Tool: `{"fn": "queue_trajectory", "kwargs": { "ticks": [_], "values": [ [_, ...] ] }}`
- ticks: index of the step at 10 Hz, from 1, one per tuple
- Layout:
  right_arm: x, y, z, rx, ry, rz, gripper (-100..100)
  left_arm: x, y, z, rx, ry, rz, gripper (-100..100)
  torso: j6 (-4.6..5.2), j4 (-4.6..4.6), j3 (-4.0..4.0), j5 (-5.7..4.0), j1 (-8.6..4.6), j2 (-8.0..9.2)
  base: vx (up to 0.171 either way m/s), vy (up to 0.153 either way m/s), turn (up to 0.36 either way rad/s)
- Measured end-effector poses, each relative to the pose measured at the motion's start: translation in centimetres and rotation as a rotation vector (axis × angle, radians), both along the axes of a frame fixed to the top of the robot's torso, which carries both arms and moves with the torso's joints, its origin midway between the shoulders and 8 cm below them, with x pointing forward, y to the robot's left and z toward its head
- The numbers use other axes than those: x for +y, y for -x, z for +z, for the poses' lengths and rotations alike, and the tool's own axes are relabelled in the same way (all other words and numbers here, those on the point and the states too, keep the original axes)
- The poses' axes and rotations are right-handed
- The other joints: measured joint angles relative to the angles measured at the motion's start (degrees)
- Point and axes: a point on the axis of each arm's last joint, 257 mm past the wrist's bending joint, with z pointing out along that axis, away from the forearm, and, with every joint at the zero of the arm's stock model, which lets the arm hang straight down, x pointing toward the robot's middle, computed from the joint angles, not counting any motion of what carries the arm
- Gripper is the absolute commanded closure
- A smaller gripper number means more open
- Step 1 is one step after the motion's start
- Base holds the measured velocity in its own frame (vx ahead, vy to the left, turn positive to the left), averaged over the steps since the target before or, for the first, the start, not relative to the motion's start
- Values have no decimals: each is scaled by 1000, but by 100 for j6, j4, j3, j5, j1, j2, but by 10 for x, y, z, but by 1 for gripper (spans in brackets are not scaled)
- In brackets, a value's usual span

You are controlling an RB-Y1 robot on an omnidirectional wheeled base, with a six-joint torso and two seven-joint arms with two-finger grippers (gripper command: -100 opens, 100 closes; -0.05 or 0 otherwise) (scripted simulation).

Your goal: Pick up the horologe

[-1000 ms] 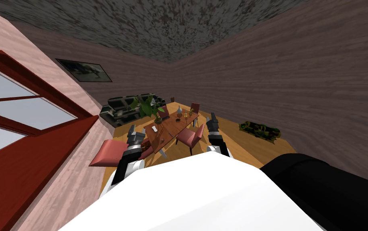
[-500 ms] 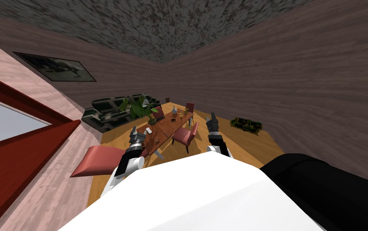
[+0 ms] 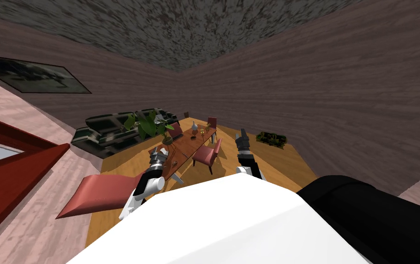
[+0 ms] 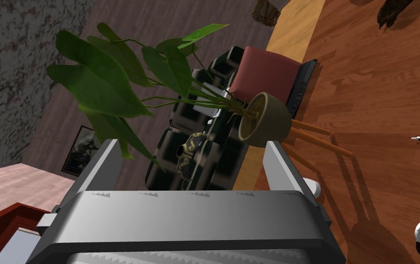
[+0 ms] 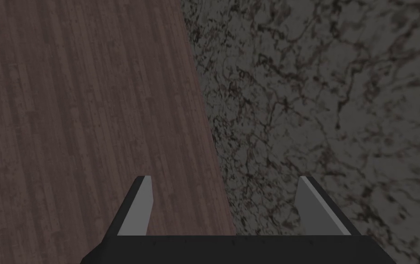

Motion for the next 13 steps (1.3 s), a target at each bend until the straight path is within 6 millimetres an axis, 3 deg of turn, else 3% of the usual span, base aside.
{"fn": "queue_trajectory", "kwargs": {
  "ticks": [8,13],
  "values": [
    [0,0,0,0,0,0,0,22,-19,-78,173,180,39,-100,-3,-3,-8,4,21,-14,-11,-17,-115],
    [0,0,0,0,0,0,0,35,-14,-137,302,278,74,-100,-6,-4,-10,6,32,-19,12,16,-107]
  ]
}}
